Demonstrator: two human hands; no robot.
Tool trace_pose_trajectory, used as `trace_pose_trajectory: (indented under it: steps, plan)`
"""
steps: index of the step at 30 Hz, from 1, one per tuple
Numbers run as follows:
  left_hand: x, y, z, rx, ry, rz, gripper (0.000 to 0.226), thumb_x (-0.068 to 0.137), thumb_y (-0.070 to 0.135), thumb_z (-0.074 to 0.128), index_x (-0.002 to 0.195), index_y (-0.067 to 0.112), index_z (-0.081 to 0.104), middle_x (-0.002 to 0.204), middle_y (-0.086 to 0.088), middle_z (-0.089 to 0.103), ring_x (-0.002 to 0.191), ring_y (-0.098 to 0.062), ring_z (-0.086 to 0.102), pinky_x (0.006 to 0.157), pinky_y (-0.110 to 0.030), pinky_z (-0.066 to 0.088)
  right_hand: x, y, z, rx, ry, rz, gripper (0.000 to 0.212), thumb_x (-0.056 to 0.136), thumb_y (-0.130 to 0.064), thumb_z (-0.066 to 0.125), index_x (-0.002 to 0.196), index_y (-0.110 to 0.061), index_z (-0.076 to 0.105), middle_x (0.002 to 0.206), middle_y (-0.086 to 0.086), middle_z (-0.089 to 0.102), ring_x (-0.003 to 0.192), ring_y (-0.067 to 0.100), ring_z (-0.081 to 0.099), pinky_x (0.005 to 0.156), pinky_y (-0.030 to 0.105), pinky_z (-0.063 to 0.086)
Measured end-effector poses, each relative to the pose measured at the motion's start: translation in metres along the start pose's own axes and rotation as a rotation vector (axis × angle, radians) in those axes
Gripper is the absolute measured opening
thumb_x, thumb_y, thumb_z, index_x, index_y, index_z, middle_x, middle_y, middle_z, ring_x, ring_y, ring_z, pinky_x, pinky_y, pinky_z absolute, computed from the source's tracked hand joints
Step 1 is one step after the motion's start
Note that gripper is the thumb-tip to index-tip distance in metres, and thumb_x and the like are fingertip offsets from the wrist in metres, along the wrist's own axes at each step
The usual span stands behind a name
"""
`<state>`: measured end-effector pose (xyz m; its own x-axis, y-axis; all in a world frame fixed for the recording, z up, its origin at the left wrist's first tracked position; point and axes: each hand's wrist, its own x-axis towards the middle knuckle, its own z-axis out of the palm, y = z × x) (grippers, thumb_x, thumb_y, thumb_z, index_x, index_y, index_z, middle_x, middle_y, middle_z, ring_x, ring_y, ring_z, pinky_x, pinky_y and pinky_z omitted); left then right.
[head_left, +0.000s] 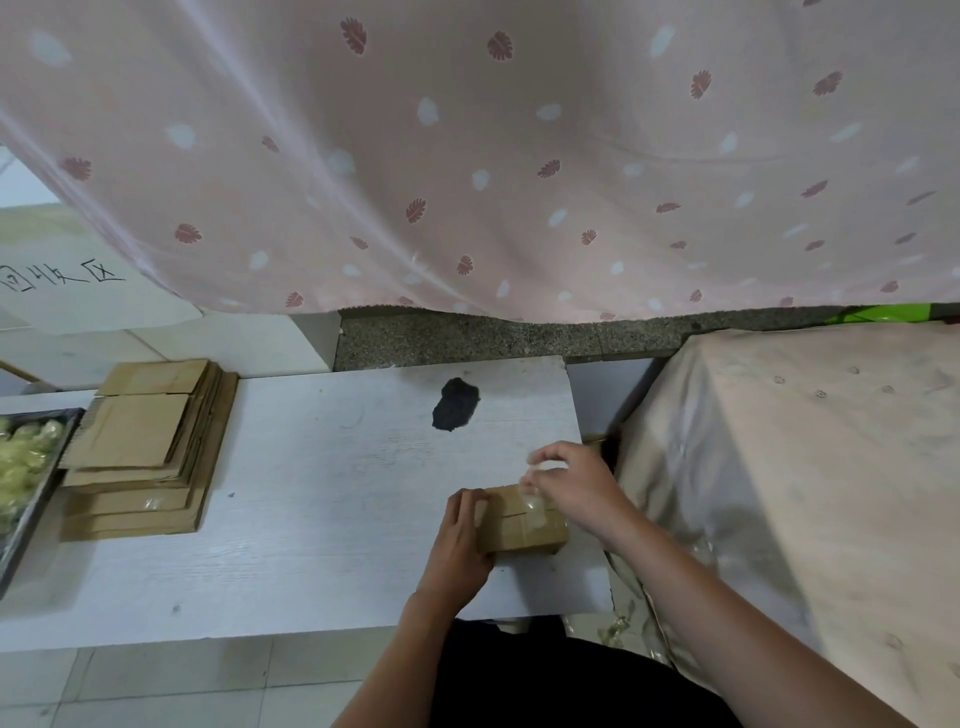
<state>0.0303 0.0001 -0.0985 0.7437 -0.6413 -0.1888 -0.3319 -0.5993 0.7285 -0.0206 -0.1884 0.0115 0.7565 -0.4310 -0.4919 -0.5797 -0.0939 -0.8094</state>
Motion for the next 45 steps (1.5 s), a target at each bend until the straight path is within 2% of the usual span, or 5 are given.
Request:
trace_pose_trajectory:
  steps: [7, 14, 20, 32, 45]
  plan:
    - [0.011, 0.022, 0.004, 0.350, -0.082, 0.052, 0.092, 0.080, 0.048, 0.061, 0.157, 0.020, 0.020, 0.165, -0.003, 0.001, 0.153, -0.024, 0.001, 0.126, -0.044, 0.008, 0.006, 0.003, -0.003, -0.055, -0.037, -0.025, 0.030, 0.091, -0.008, 0.043, 0.087, -0.022, 0.069, 0.077, 0.000, 0.072, 0.053, 0.009, 0.056, 0.056, 0.029, 0.047]
    - [0.017, 0.032, 0.025, 0.625, -0.194, 0.096, 0.085, 0.098, 0.064, 0.009, 0.158, 0.007, -0.009, 0.167, -0.012, -0.014, 0.153, -0.027, -0.018, 0.119, -0.040, -0.022, 0.007, -0.002, -0.005, 0.501, -0.171, 0.154, 0.035, 0.088, 0.011, 0.044, 0.089, 0.000, 0.077, 0.098, 0.022, 0.074, 0.079, 0.024, 0.070, 0.066, 0.029, 0.055]
    - [0.013, 0.025, 0.028, 0.640, -0.130, 0.119, 0.086, 0.093, 0.066, -0.006, 0.156, 0.008, -0.014, 0.165, -0.008, -0.019, 0.151, -0.025, -0.021, 0.121, -0.042, -0.021, 0.006, 0.003, -0.015, 0.431, -0.236, 0.150, 0.027, 0.100, -0.003, 0.046, 0.095, -0.002, 0.072, 0.078, 0.011, 0.064, 0.061, 0.013, 0.042, 0.057, 0.027, 0.035]
    - [0.019, 0.020, 0.033, 0.658, -0.106, 0.097, 0.086, 0.094, 0.066, -0.005, 0.158, 0.010, -0.011, 0.166, -0.006, -0.016, 0.152, -0.023, -0.020, 0.121, -0.040, -0.019, 0.012, 0.024, -0.042, -0.017, -0.198, 0.046, 0.007, 0.081, -0.011, 0.081, 0.083, -0.017, 0.080, 0.094, 0.004, 0.077, 0.098, 0.013, 0.070, 0.088, 0.022, 0.053]
    - [0.020, 0.018, 0.033, 0.627, -0.091, 0.099, 0.086, 0.095, 0.067, 0.000, 0.159, 0.010, -0.007, 0.168, -0.005, -0.006, 0.154, -0.022, -0.013, 0.122, -0.041, -0.017, 0.014, 0.037, -0.040, -0.297, -0.043, -0.063, 0.027, 0.076, -0.020, 0.085, 0.088, -0.031, 0.063, 0.084, -0.002, 0.071, 0.082, 0.008, 0.065, 0.074, 0.026, 0.050]
